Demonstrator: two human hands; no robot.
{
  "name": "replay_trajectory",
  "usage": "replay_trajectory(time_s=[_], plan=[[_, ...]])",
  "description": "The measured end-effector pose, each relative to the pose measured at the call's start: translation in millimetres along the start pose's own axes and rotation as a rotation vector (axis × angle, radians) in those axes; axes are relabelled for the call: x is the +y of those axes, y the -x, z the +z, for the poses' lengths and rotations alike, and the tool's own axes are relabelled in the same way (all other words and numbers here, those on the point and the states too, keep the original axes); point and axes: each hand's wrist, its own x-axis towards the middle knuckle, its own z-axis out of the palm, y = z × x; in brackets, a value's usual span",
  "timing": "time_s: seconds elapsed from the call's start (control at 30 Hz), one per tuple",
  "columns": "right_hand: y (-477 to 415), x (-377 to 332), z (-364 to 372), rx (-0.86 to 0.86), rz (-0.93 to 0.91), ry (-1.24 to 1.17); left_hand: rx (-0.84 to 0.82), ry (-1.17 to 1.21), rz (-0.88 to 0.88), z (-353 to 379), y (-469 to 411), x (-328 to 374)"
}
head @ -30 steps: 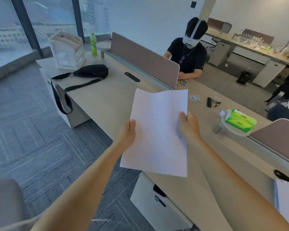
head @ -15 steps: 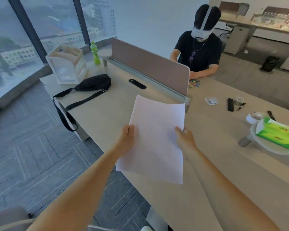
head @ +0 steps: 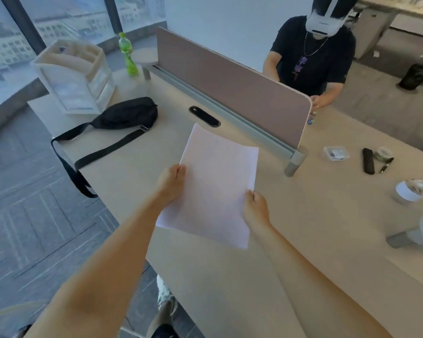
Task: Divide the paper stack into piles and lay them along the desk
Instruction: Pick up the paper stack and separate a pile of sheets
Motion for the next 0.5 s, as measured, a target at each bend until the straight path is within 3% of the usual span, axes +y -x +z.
replay_trajectory(time_s=[0.23, 0.5], plan=[[-127.5, -46.7, 107.2, -0.162, 0.101, 0.047, -0.065, -0.125, -0.066, -34.4, -166.4, -59.2], [-256.2, -71.0, 222.5, -0.218, 0.267, -0.063, -0.146, -0.323, -0.051, -43.4, -343.7, -122.4]])
